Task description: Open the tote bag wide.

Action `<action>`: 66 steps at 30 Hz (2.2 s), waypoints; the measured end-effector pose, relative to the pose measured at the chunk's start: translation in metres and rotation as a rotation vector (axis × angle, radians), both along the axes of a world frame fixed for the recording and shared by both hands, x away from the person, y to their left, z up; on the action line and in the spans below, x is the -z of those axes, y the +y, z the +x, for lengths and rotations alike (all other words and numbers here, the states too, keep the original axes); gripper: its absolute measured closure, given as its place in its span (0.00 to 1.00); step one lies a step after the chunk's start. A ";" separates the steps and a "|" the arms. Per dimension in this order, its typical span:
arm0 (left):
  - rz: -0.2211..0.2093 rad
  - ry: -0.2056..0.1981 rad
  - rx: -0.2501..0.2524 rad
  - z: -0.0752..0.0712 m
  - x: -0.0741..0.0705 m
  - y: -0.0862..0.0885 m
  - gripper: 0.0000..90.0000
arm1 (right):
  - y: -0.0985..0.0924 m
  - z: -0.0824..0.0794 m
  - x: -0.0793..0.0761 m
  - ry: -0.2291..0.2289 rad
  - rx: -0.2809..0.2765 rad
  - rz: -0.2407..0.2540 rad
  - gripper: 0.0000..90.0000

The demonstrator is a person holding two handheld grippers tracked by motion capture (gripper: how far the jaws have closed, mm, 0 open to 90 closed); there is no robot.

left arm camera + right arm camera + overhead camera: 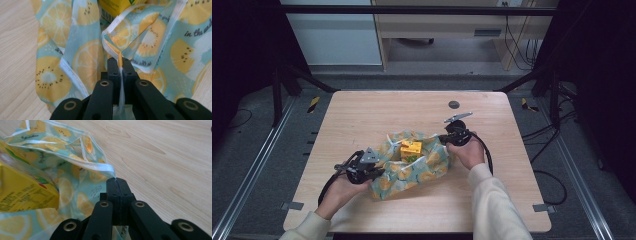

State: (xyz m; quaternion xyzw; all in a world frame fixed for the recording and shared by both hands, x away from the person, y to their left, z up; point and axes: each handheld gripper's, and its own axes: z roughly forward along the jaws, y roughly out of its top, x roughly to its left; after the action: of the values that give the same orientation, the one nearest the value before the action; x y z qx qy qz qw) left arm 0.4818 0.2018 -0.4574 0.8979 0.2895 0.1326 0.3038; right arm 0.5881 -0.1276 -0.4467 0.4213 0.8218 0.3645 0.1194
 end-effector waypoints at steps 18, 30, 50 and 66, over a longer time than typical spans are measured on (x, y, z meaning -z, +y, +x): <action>0.001 -0.011 -0.012 -0.007 -0.003 0.001 0.86 | -0.009 -0.008 -0.014 -0.040 0.067 0.020 0.56; -0.056 -0.134 -0.055 -0.009 -0.047 -0.002 0.41 | -0.024 -0.057 -0.074 -0.191 0.042 0.099 0.30; 0.008 -0.075 -0.077 0.050 -0.036 -0.014 0.41 | -0.014 -0.119 -0.033 -0.130 -0.070 0.123 0.27; -0.040 -0.112 -0.137 0.063 -0.039 -0.015 0.96 | -0.011 -0.125 -0.025 -0.143 -0.190 0.094 1.00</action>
State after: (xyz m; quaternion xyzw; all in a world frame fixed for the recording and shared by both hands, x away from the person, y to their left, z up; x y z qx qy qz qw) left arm 0.5445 0.1869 -0.4185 0.8610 0.3353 0.1974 0.3276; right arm 0.4626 -0.1388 -0.4217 0.3195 0.8295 0.4415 0.1225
